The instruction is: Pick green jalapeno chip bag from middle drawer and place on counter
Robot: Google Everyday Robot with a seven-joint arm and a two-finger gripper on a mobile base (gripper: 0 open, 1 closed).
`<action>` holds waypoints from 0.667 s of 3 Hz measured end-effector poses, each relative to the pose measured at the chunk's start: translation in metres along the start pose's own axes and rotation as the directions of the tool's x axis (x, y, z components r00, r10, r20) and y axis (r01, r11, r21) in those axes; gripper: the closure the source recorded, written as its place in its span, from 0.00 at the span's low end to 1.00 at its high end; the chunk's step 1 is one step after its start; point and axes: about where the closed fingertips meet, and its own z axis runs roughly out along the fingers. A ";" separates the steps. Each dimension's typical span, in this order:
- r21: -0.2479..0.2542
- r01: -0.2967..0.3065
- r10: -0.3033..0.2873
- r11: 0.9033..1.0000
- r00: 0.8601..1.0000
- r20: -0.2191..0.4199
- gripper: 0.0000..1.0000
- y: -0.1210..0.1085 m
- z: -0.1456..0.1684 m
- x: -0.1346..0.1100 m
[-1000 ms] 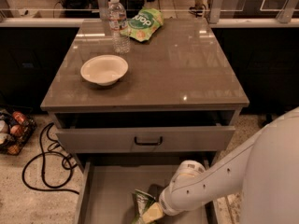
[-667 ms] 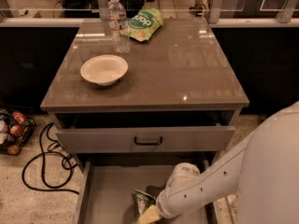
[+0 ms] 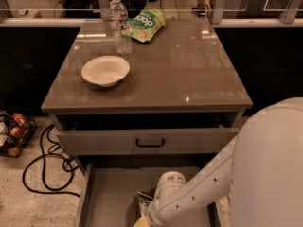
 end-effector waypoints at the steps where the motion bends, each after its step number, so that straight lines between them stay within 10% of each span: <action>1: 0.012 0.006 -0.006 1.000 1.000 0.002 0.17 0.005 0.013 -0.007; 2: 0.015 0.021 -0.021 1.000 1.000 0.003 0.39 0.005 0.015 -0.007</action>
Offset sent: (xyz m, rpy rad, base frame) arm 0.0035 0.0091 -0.0096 -0.0089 -0.0073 0.0032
